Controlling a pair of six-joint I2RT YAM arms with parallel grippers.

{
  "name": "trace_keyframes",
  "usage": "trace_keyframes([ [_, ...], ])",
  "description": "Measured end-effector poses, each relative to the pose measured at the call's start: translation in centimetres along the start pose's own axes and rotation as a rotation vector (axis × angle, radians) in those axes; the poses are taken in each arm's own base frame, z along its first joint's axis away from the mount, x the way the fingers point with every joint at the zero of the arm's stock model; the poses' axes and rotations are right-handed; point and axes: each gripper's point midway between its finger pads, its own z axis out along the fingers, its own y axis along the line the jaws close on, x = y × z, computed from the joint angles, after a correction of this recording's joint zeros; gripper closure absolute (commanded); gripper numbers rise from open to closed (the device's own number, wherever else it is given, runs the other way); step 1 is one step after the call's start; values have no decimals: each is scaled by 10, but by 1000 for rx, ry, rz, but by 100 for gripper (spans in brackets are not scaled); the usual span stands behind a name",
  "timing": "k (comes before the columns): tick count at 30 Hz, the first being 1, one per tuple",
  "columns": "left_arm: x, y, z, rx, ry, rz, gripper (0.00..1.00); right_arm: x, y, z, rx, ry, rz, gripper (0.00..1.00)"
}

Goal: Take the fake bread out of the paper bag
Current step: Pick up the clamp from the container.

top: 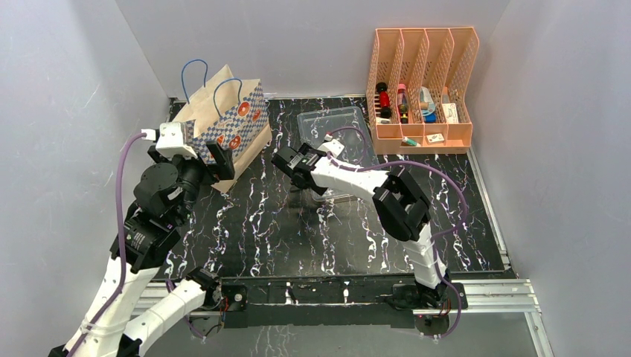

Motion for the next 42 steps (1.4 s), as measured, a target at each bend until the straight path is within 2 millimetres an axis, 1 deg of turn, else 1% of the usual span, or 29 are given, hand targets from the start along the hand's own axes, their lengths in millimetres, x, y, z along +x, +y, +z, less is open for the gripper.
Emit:
trace_keyframes([
  [5,-6,0,-4,10,-26,-9,2,4,-6,5,25,1,1,16],
  [11,-8,1,-7,13,-34,-9,2,5,-9,13,45,-5,-4,17],
  [17,-6,1,-6,14,-31,-4,2,-1,-12,23,65,-10,5,17],
  [20,-4,1,-6,13,-29,-1,2,-5,-11,27,65,-13,2,17],
  [26,-2,1,-5,13,-25,2,2,-7,0,36,51,-12,8,17],
  [32,-3,0,-5,18,-28,-1,2,0,-5,45,70,3,-9,16],
  [42,-1,0,-5,18,-25,1,2,-3,-2,50,61,22,-2,20],
])
